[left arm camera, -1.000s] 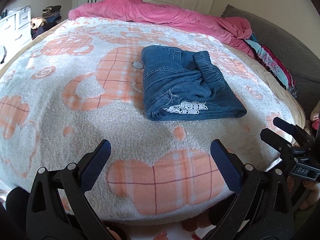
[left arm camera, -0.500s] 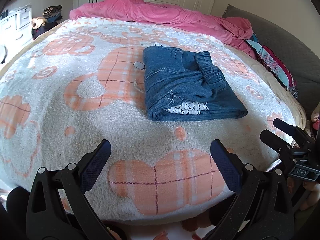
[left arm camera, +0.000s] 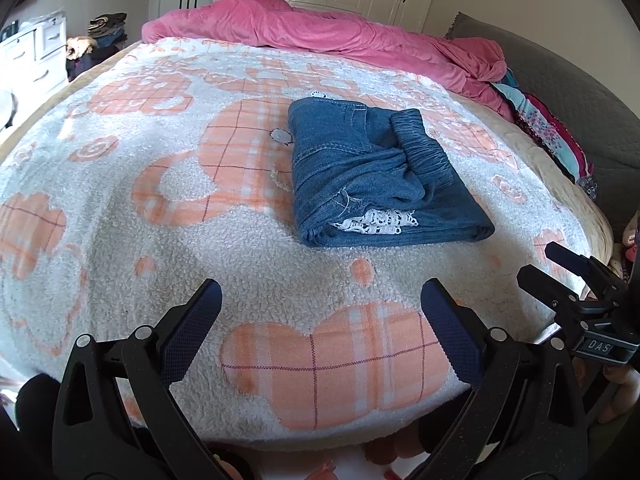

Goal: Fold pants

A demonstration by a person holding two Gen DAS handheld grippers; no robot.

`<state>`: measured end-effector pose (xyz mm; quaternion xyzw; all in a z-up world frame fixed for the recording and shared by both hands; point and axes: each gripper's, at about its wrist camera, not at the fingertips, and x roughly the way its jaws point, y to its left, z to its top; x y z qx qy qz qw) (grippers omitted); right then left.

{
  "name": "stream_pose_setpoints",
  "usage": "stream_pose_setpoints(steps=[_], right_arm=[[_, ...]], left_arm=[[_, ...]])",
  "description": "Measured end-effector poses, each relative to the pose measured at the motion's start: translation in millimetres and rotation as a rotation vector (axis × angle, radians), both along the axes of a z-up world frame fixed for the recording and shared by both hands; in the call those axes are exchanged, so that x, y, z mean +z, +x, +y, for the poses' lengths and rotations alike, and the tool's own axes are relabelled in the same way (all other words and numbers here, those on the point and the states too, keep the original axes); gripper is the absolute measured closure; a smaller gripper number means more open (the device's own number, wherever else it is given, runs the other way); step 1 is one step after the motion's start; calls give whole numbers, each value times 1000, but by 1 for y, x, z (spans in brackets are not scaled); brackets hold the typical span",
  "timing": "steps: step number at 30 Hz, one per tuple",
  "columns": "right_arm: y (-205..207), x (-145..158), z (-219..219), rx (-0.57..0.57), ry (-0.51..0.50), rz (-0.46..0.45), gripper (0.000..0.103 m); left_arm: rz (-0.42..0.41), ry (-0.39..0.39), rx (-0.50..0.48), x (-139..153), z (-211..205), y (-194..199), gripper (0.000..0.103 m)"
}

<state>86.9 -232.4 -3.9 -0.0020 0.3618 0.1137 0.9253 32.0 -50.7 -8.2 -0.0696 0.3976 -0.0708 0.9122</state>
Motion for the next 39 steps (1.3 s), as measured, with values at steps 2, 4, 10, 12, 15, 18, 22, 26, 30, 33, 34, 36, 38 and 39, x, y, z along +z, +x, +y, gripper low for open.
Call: stream_pose_setpoints(steps=[2, 4, 10, 12, 15, 18, 22, 26, 30, 33, 34, 36, 38, 39], right_arm=[[0, 0, 0, 0, 1, 1, 4], [0, -1, 0, -1, 0, 1, 4], [1, -3, -1, -5, -1, 6, 4], [1, -3, -1, -5, -1, 7, 4], [1, -3, -1, -4, -2, 7, 4], [1, -3, -1, -5, 0, 7, 4], [0, -3, -2, -6, -1, 9, 4], [1, -5, -3, -7, -2, 12, 4], [1, -5, -2, -9, -3, 16, 4], [1, -6, -3, -10, -4, 16, 4], [1, -6, -2, -10, -5, 18, 4], [2, -6, -3, -10, -5, 19, 4], [2, -7, -3, -13, -9, 22, 4], [2, -7, -4, -15, -6, 23, 4]], left_arm=[[0, 0, 1, 0, 0, -1, 9], [0, 1, 3, 1, 0, -1, 9], [-1, 3, 6, 1, 1, -1, 9], [-1, 2, 6, 1, 2, -1, 9], [-2, 2, 8, 1, 2, -1, 9], [3, 2, 12, 1, 2, -2, 9], [5, 3, 16, 1, 3, -2, 9], [2, 1, 19, 2, 4, -2, 9], [2, 2, 20, 2, 4, -1, 9], [2, 0, 19, 3, 5, -2, 9], [2, 1, 19, 3, 5, -2, 9], [3, 2, 19, 3, 5, -2, 9], [2, 2, 17, 3, 5, -2, 9], [2, 3, 18, 3, 5, -2, 9]])
